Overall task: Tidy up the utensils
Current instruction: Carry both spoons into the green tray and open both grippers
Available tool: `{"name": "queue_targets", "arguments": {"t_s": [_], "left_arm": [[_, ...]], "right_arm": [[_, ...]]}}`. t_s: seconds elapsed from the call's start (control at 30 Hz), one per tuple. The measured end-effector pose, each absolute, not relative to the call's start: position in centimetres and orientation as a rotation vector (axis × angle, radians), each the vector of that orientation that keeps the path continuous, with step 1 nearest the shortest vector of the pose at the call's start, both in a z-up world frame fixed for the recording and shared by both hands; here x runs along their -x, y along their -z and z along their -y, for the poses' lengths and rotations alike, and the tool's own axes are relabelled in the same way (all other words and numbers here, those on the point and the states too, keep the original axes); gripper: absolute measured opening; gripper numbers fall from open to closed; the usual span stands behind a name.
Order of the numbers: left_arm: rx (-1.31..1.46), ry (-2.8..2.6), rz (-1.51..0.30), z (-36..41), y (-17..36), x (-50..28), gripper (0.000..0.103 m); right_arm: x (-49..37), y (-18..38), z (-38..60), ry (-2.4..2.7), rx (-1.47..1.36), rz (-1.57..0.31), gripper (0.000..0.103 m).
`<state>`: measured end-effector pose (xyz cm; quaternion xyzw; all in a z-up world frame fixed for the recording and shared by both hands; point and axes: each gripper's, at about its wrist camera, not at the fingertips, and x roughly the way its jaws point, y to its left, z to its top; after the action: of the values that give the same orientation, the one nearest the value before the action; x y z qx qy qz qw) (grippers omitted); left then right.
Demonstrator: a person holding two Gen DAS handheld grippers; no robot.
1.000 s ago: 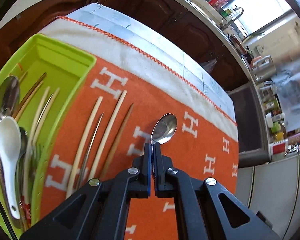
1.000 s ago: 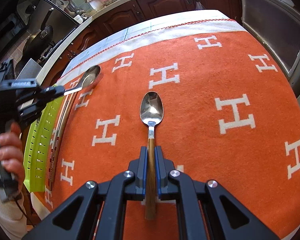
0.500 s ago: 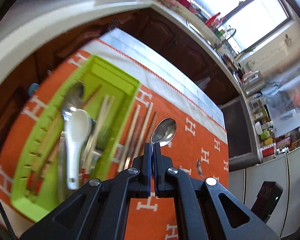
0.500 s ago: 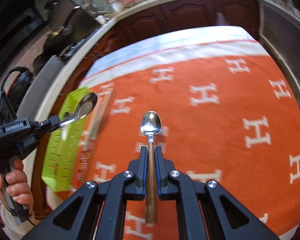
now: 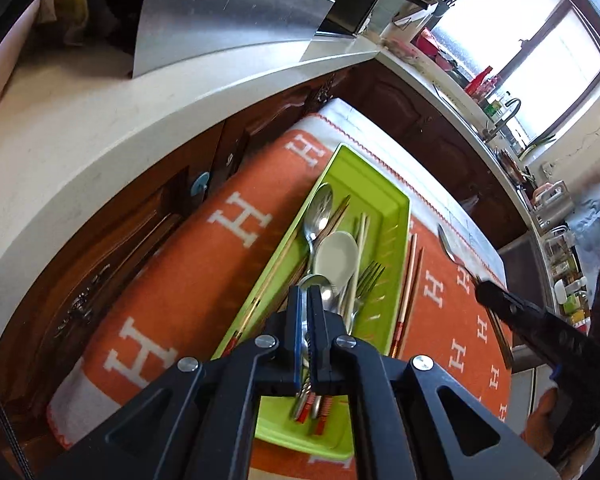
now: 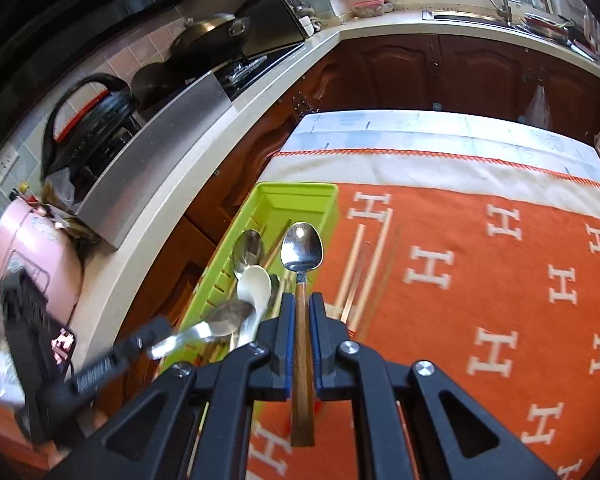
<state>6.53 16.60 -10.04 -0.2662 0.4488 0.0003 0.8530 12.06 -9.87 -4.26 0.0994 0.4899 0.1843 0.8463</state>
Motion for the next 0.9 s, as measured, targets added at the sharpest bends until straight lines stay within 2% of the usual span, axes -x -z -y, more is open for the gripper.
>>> {"name": "queue_targets", "arguments": {"t_s": [0.13, 0.23, 0.33, 0.5, 0.57, 0.9], "left_arm": [[0.553, 0.036, -0.993, -16.3, 11.3, -5.7, 0.001], [0.523, 0.029, -1.014, -15.8, 11.9, -5.4, 0.009], [0.461, -0.01, -1.013, -15.3, 11.9, -5.5, 0.021], [0.42, -0.011, -0.999, -14.7, 10.9, -5.9, 0.032], [0.392, -0.038, -0.977, -14.6, 10.3, -6.1, 0.058], [0.316, -0.113, -0.914, -15.5, 8.4, -5.9, 0.062]], "right_arm": [[-12.8, 5.4, 7.6, -0.36, -0.182, -1.056, 0.007], [-13.2, 6.0, 6.8, -0.337, -0.174, -1.067, 0.007], [-13.9, 6.7, 6.1, -0.311, -0.172, -1.08, 0.007], [-14.5, 8.3, 5.6, -0.3, -0.179, -1.156, 0.01], [-14.4, 8.7, 5.6, -0.319, -0.198, -1.187, 0.01], [-13.6, 7.9, 8.1, -0.309, -0.25, -1.174, 0.01]]}}
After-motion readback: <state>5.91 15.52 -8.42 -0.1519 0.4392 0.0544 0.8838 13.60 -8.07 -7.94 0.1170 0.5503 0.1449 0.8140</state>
